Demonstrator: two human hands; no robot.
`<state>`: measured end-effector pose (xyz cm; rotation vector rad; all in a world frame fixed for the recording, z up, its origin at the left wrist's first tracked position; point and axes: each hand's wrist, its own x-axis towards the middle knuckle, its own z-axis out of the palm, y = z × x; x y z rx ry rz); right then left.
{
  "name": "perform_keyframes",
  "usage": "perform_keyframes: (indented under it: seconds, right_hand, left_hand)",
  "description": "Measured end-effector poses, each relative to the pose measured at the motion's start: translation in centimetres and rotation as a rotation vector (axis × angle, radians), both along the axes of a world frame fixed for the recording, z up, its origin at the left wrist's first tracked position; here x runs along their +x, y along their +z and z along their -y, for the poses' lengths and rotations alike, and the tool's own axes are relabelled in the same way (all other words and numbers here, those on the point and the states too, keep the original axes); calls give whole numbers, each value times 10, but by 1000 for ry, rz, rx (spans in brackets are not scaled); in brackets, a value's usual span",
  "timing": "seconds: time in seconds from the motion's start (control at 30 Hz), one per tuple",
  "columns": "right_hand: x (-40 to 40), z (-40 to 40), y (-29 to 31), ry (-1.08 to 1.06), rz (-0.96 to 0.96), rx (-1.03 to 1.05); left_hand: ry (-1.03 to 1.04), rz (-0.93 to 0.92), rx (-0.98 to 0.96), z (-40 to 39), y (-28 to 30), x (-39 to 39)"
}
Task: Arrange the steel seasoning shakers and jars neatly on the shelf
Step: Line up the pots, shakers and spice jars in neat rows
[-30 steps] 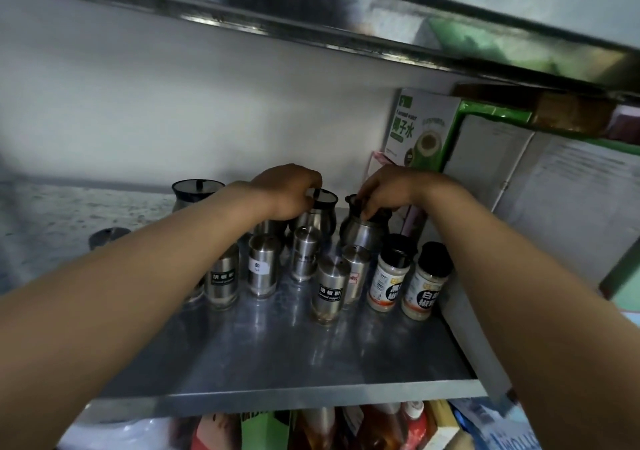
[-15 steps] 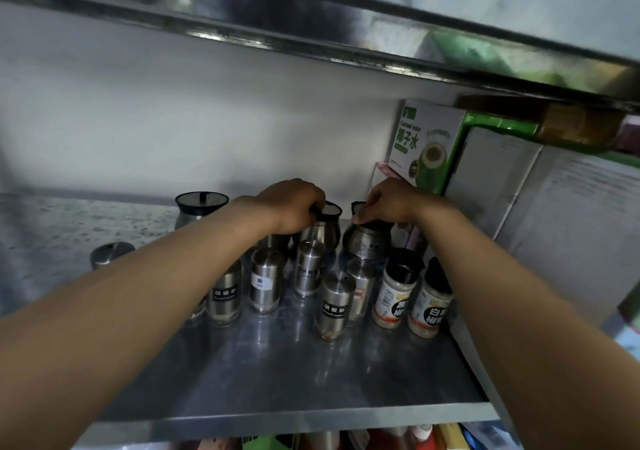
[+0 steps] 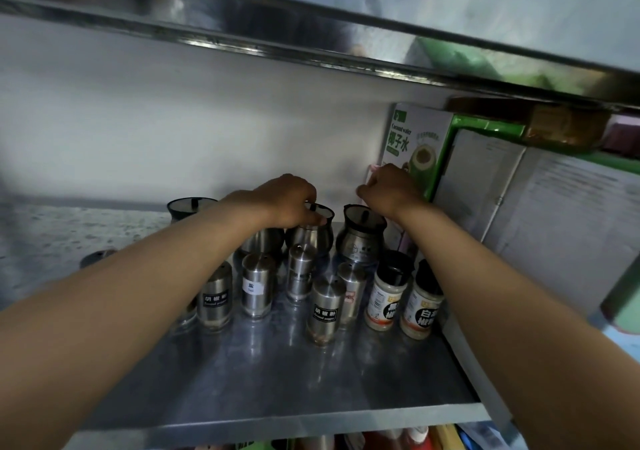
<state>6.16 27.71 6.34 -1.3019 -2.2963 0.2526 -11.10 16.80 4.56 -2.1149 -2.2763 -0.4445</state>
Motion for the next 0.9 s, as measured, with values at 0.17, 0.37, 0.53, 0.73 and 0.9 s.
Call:
perform_keyframes:
  seconds: [0.17,0.37,0.53,0.73,0.9]
  right_hand:
    - [-3,8,4,-1,-80,-34]
    - [-12,17,4,49,-104,-85]
    - [-17,27,5,135,-58,-120]
    - [-28,36,5,254,23,-135]
    - [-37,39,3,468,180,-257]
  left_hand:
    - [5,-82,-7,-4,-5,4]
    - [-38,-32,-72,-3,-2,3]
    - [-46,14,-57,-1,-3,-2]
    - [-44,77,-17,13,5,-9]
    - [5,53,35,31,17,-29]
